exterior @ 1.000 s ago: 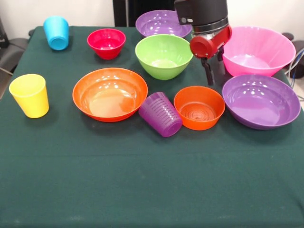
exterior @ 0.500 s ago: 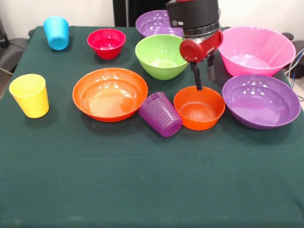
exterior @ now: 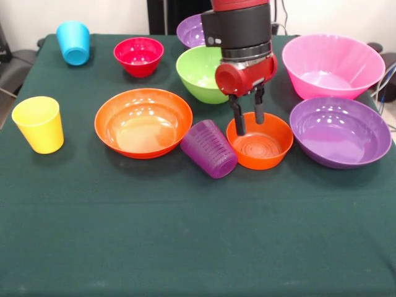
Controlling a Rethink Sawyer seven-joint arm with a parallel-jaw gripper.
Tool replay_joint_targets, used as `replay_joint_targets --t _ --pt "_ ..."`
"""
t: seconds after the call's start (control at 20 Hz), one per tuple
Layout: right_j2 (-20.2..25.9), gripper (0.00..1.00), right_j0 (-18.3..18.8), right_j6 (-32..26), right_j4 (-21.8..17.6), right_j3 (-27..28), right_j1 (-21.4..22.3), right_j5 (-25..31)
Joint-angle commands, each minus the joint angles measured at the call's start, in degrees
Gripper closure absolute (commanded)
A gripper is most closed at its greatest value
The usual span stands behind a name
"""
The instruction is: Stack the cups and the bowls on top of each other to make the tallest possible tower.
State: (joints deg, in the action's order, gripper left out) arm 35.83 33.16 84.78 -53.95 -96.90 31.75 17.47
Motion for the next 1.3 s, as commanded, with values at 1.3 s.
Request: replay_joint_targets --t 1.3 --pt "-5.6 0.00 -1.1 -4.2 3.1 0.3 -7.1 12.5"
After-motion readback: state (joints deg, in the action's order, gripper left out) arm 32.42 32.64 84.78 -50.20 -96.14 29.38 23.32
